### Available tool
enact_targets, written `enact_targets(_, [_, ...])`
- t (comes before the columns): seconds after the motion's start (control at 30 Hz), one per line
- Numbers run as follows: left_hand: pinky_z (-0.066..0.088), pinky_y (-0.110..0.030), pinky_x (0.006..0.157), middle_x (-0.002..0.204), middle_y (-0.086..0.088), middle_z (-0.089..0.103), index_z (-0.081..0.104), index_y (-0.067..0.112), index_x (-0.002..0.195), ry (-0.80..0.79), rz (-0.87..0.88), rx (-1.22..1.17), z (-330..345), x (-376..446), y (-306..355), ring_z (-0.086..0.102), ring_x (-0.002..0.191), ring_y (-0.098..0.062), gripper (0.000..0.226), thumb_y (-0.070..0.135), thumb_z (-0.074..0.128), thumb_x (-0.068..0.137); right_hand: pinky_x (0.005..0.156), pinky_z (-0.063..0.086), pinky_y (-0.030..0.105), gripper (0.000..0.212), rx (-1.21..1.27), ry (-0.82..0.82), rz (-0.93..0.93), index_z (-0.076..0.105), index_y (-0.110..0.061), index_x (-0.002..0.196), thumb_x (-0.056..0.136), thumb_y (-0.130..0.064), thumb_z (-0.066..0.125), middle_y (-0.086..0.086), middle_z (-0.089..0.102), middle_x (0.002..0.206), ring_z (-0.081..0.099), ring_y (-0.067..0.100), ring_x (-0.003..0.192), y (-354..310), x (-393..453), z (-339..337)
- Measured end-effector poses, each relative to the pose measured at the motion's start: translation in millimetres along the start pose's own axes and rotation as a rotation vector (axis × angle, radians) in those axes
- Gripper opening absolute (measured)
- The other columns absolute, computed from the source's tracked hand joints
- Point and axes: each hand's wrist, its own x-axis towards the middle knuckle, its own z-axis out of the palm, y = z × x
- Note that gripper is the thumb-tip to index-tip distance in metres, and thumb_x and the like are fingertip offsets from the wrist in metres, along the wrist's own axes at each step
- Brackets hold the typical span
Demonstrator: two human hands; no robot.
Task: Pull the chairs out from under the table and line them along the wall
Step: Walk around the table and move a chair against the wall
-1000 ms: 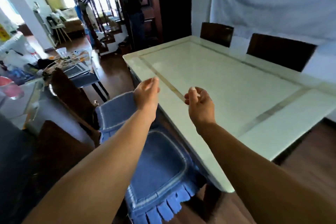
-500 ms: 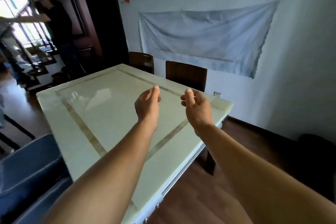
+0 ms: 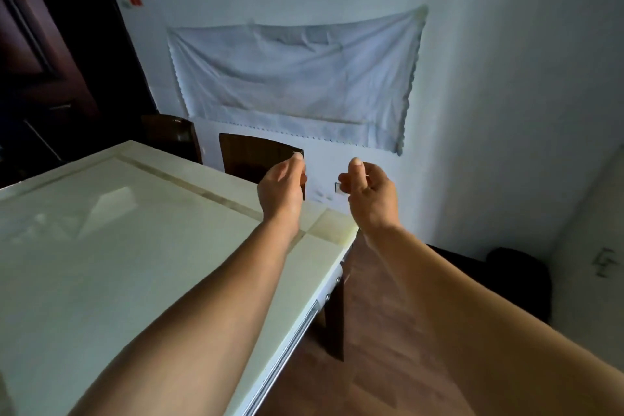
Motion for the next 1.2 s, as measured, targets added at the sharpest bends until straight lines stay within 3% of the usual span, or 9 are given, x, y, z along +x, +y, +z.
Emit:
enact_targets(0.07, [0.052,-0.031,0.080,0.079,0.009,0.068,0.060,0.032,0.068,-0.029,-0.005,-0.014,20.4,21.8,-7.2,0.068,0.088,-0.015,0.021,0.035,0.060,0.089,0.071,0.048,0.027,0.033,-0.001,0.005,0.008,0.057,-0.023,0.101,0.091,-0.050,0.043,-0.004,0.070,0.092,0.067,0.017,0.091,5.8,27.9,-0.4])
enact_targets(0.13, [0.050,-0.027,0.076,0.082,0.009,0.069,0.062,0.032,0.071,-0.047,-0.017,-0.030,48.8,52.2,-16.4,0.067,0.087,-0.011,0.019,0.036,0.060,0.089,0.078,0.051,0.031,0.033,0.003,0.005,0.012,0.057,-0.020,0.102,0.092,-0.048,0.043,-0.002,0.070,0.091,0.067,0.018,0.092,12.0,67.7,-0.1])
enact_targets(0.27, [0.051,-0.027,0.074,0.087,0.003,0.071,0.064,0.027,0.073,-0.047,-0.017,-0.033,91.1,107.2,-24.2,0.069,0.089,-0.015,0.020,0.037,0.059,0.090,0.077,0.051,0.033,0.033,-0.004,0.011,-0.007,0.057,-0.018,0.102,0.093,-0.046,0.043,0.001,0.070,0.089,0.067,0.020,0.089,15.1,136.4,6.2])
enact_targets(0.63, [0.049,-0.029,0.080,0.092,0.003,0.070,0.062,0.030,0.077,0.008,-0.015,-0.022,179.7,247.0,-57.9,0.068,0.094,-0.016,0.015,0.039,0.059,0.089,0.080,0.052,0.034,0.040,0.007,-0.009,0.021,0.058,-0.013,0.105,0.094,-0.047,0.040,-0.004,0.068,0.084,0.067,0.018,0.088,48.1,307.5,26.4])
enact_targets(0.77, [0.049,-0.029,0.082,0.089,0.008,0.068,0.065,0.024,0.090,0.082,-0.006,-0.033,227.3,299.9,-79.4,0.067,0.091,-0.013,0.016,0.039,0.059,0.090,0.081,0.052,0.038,0.034,0.017,-0.055,0.004,0.057,-0.016,0.097,0.095,-0.045,0.040,-0.002,0.068,0.082,0.068,0.021,0.087,64.4,386.3,28.0])
enact_targets(0.87, [0.048,-0.024,0.074,0.085,0.013,0.067,0.063,0.020,0.101,0.150,0.012,-0.065,267.7,343.4,-90.2,0.066,0.089,-0.011,0.020,0.037,0.059,0.090,0.081,0.052,0.039,0.033,0.030,-0.120,-0.017,0.058,-0.015,0.095,0.095,-0.043,0.041,0.003,0.069,0.085,0.068,0.025,0.088,74.0,449.2,28.4])
enact_targets(0.93, [0.047,-0.021,0.068,0.085,0.014,0.066,0.064,0.021,0.100,0.217,0.010,-0.061,296.0,374.8,-93.4,0.066,0.089,-0.011,0.018,0.035,0.058,0.091,0.083,0.052,0.042,0.033,0.018,-0.191,-0.015,0.058,-0.015,0.093,0.095,-0.043,0.041,0.005,0.070,0.086,0.068,0.025,0.088,79.2,495.0,30.9])
enact_targets(1.03, [0.050,-0.024,0.071,0.087,0.009,0.068,0.064,0.024,0.089,0.284,0.039,-0.018,323.9,409.6,-98.7,0.067,0.091,-0.014,0.010,0.031,0.058,0.091,0.086,0.053,0.045,0.031,0.000,-0.266,-0.041,0.057,-0.020,0.084,0.096,-0.041,0.040,0.007,0.071,0.088,0.068,0.025,0.087,80.0,547.6,37.1])
enact_targets(1.2, [0.049,-0.022,0.069,0.087,0.000,0.067,0.063,0.024,0.084,0.401,0.053,0.031,332.2,456.5,-102.8,0.064,0.083,-0.012,0.012,0.033,0.059,0.090,0.083,0.051,0.050,0.034,0.018,-0.380,-0.024,0.053,-0.024,0.068,0.096,-0.037,0.040,0.010,0.069,0.082,0.068,0.030,0.085,88.8,610.5,69.0])
